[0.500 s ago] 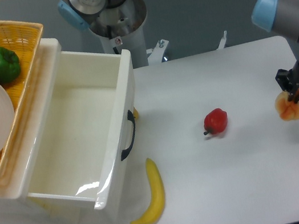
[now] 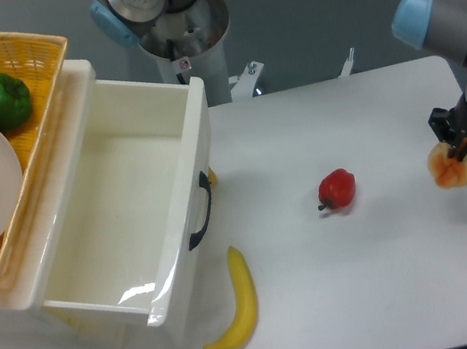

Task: Place the round bread in the upper white drawer
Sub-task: 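Hold the round bread roll in the gripper and lift it, then carry the bread roll over the open white drawer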

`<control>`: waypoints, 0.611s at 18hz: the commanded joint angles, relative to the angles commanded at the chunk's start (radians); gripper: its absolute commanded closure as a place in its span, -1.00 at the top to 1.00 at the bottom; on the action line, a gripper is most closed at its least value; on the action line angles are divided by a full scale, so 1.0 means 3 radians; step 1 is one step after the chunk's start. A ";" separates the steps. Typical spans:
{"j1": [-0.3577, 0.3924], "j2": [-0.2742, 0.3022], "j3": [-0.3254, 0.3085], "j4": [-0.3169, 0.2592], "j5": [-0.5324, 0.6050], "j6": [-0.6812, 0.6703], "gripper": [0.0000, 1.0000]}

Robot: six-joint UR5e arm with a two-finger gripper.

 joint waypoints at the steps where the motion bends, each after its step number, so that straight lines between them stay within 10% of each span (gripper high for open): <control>1: 0.0000 0.0071 -0.0061 -0.0015 -0.0036 0.0000 -1.00; 11: -0.0209 0.0818 -0.0093 -0.0726 -0.0470 -0.0500 -1.00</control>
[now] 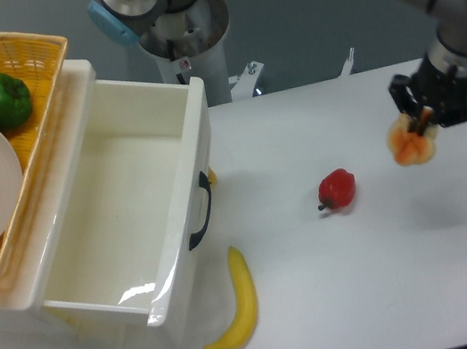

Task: Place the round bread in the upper white drawer
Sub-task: 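Carry the bread roll over the open white drawer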

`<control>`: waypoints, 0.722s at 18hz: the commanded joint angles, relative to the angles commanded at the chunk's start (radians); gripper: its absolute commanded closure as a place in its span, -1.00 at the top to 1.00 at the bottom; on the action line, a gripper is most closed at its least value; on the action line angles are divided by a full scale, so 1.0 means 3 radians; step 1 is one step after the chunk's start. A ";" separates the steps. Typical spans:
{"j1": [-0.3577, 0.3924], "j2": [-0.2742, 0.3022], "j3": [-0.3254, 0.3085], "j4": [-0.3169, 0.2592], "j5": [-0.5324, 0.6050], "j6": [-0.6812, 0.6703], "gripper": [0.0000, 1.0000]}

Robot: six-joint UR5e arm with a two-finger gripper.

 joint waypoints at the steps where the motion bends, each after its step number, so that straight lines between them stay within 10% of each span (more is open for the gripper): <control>1: -0.0051 0.0072 -0.0010 -0.0026 -0.0041 -0.0097 -1.00; 13: -0.0491 0.0777 -0.0281 0.0000 -0.0696 -0.1202 -1.00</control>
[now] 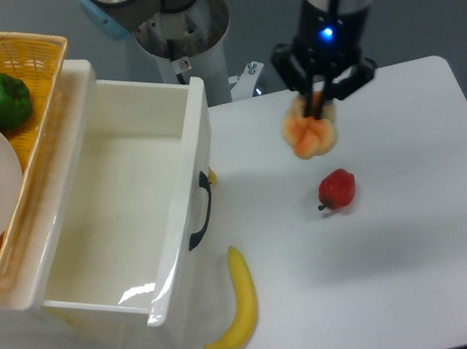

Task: Place the round bread in the upper white drawer
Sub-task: 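Carry the bread roll over the open white drawer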

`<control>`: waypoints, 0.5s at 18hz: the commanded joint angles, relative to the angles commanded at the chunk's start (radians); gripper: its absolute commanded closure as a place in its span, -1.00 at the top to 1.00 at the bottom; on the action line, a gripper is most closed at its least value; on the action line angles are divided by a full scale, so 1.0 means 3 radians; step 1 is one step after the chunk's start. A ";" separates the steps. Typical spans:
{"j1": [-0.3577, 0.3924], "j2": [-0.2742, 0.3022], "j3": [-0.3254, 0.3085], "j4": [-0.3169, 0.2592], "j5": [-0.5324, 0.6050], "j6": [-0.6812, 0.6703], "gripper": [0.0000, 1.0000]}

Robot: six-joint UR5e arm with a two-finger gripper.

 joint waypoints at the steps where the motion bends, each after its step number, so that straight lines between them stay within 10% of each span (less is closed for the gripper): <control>1: -0.0051 0.0066 -0.0051 0.0000 -0.0010 -0.0046 -1.00; 9: -0.0491 0.0328 -0.0317 0.0174 -0.0215 -0.0517 -1.00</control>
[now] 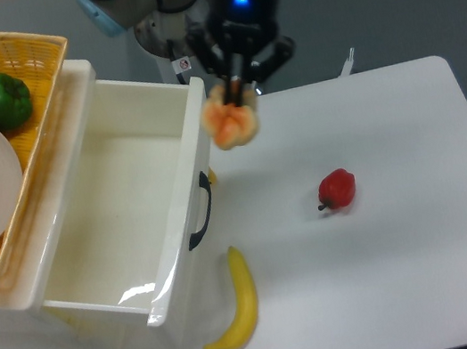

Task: Place the round bread in the upper white drawer
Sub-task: 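Carry the bread roll over the open white drawer, then lower the bread into the drawer and open the gripper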

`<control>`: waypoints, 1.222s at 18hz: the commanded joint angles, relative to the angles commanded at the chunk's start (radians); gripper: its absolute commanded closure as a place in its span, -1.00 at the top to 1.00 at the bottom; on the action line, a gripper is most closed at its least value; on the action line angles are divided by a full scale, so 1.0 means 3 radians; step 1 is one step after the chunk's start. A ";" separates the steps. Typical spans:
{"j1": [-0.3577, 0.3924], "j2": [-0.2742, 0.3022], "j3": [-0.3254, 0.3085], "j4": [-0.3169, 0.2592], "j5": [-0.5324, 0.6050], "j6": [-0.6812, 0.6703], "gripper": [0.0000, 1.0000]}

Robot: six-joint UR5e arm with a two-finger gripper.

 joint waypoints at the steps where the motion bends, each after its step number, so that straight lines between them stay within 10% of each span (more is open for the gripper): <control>1: -0.0051 -0.0005 -0.0061 0.0066 0.0000 -0.0010 -1.00; 6: -0.0276 -0.0036 -0.0409 0.0649 0.0010 -0.0011 -1.00; 9: -0.0399 -0.0123 -0.0425 0.0686 0.0010 -0.0016 -0.87; 12: -0.0517 -0.0194 -0.0435 0.0691 0.0021 -0.0016 -0.21; 14: -0.0558 -0.0225 -0.0435 0.0696 0.0046 -0.0021 0.90; 15: -0.0599 -0.0230 -0.0440 0.0696 0.0092 -0.0016 1.00; 22: -0.0686 -0.0225 -0.0435 0.0680 0.0210 -0.0051 1.00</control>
